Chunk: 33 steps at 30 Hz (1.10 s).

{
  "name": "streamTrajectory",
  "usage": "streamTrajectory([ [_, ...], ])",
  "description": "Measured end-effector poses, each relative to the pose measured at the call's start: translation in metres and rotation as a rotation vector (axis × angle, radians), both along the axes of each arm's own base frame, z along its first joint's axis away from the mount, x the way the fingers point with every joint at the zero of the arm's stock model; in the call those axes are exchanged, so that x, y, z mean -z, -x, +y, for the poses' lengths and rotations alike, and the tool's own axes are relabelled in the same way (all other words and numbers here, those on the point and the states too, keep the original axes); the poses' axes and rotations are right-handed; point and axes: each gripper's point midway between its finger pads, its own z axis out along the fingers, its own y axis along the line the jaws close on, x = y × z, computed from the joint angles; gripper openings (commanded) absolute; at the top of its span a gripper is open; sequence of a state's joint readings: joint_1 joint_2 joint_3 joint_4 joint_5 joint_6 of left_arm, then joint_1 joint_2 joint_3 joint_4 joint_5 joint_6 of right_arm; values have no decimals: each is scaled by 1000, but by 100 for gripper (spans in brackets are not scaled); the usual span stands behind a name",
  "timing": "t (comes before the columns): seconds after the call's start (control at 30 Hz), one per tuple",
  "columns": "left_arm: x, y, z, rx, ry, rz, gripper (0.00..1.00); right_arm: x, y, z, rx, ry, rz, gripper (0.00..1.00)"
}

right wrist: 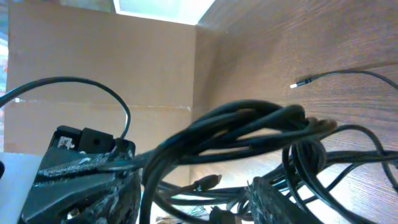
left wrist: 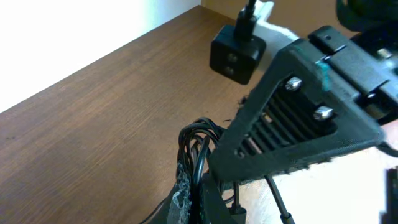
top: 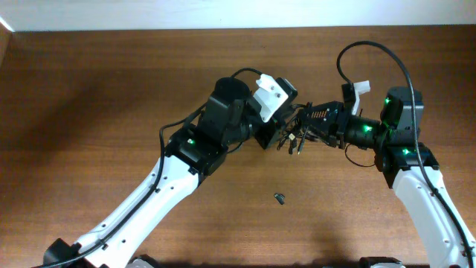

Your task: Untangle cables

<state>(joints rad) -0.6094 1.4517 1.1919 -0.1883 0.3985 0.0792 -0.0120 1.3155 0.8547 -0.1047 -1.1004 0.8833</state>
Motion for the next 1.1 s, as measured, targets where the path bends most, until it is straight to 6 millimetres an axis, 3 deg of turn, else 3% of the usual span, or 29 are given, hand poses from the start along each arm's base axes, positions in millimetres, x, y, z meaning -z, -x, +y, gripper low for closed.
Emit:
streamTrajectory([
  [0.23,-5,10,-8,67,42,19,0,1,-2,-1,9,8,-4,29],
  [0.37,-6,13,-10,86,48,25,0,1,-2,-1,13,10,-4,27],
  [0.4,-6,14,-10,90,51,26,0,2,-2,-2,15,12,-4,22],
  [0.43,-6,15,-11,95,52,28,0,2,-3,-2,17,15,-7,6],
  [0.77,-4,17,-11,103,51,42,0,2,-4,-2,25,18,-4,4],
  [0.9,13,16,-2,51,-6,96,21,2,-5,-3,32,14,6,4],
  [1.1,22,15,-1,41,-29,121,32,-1,-7,-3,40,1,9,4],
])
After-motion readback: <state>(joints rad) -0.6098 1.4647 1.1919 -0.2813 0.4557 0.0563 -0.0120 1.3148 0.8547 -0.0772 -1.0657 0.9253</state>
